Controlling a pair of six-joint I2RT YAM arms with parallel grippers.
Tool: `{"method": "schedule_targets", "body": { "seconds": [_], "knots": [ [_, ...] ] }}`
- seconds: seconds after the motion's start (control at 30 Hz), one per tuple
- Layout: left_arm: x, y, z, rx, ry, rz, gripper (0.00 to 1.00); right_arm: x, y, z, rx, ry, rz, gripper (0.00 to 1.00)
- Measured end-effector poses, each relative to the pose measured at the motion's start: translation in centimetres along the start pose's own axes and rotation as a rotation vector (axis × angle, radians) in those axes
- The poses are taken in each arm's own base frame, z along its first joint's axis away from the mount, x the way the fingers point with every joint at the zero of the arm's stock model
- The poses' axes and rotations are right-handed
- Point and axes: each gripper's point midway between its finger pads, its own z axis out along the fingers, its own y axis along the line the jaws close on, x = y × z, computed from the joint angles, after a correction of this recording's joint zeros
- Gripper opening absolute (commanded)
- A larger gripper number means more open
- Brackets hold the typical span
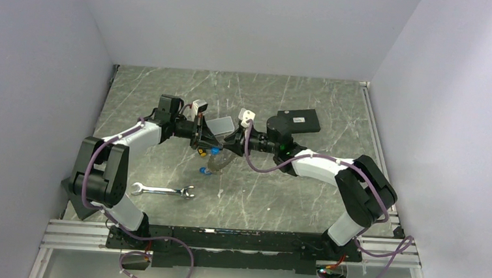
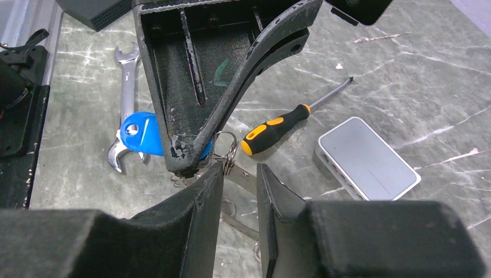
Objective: Remove the keys from the keyring
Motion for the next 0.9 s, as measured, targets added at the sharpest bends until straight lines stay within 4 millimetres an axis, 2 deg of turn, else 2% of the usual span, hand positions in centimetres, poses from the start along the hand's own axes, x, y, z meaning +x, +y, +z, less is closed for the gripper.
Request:
{"method": "schedule_targets", "body": {
  "seconds": [0.13, 0.17, 0.3, 0.33, 0.53, 0.9],
  "knots": [
    [0.0, 0.0, 0.0, 0.0, 0.0, 0.0, 0.0, 0.1, 0.2, 0.1, -0.007, 0.004, 0.004, 0.37],
    [0.0, 0.0, 0.0, 0.0, 0.0, 0.0, 0.0, 0.1, 0.3, 0.1, -0.011, 0.005, 0.003, 0.33],
    [0.0, 0.0, 0.0, 0.0, 0.0, 0.0, 0.0, 0.1, 0.5, 0.3, -0.02, 0.012, 0.002, 0.03],
    [0.0, 0.0, 0.0, 0.0, 0.0, 0.0, 0.0, 0.0, 0.5, 0.4, -0.024, 0.012, 0.0, 0.0],
    [0.2, 0.3, -0.1, -0.008, 0.005, 0.003, 0.0, 0.2, 0.6, 0.4, -0.028, 0.023, 0.0, 0.0],
    [-0.5, 0.9, -1.4, -0.114, -0.064, 0.081, 0.0, 0.1, 0.3, 0.4, -0.01, 0.024, -0.033, 0.0]
  ]
}}
